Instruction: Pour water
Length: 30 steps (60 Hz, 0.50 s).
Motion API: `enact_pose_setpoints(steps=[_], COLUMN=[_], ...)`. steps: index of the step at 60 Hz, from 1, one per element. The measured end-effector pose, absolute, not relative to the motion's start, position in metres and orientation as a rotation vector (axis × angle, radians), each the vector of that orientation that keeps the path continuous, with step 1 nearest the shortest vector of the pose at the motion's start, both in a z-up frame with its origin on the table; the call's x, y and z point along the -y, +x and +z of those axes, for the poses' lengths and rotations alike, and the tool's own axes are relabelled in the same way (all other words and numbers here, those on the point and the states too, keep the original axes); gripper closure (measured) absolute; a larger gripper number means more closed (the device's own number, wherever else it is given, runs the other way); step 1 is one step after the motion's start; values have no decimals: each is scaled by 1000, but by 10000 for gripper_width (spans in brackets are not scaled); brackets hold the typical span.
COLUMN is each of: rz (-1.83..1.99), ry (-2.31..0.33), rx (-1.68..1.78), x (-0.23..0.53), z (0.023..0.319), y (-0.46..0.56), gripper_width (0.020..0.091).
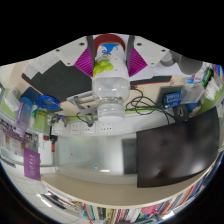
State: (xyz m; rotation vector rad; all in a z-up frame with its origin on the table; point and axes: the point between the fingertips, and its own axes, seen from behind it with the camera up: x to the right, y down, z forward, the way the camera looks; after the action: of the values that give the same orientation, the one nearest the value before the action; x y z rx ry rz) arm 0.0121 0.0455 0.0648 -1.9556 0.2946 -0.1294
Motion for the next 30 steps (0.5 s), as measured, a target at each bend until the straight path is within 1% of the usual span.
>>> enact_pose_setpoints(steps=[5, 11, 13, 17, 19, 21, 27, 30], rz=[-130, -145, -156, -174, -184, -187, -135, -129], ry=[-1962, -2009, -2029, -2076, -2096, -2117, -2174, -2195], rx=[-287, -293, -291, -269, -253, -248, -235, -242], x=[-42, -34, -29, -16, -8, 2, 33, 51], z=[64, 59, 56, 54, 52, 50, 49, 56], y=[12, 10, 11, 6, 4, 0, -23, -29], gripper_width=[612, 557, 504, 354, 303, 275, 272, 276])
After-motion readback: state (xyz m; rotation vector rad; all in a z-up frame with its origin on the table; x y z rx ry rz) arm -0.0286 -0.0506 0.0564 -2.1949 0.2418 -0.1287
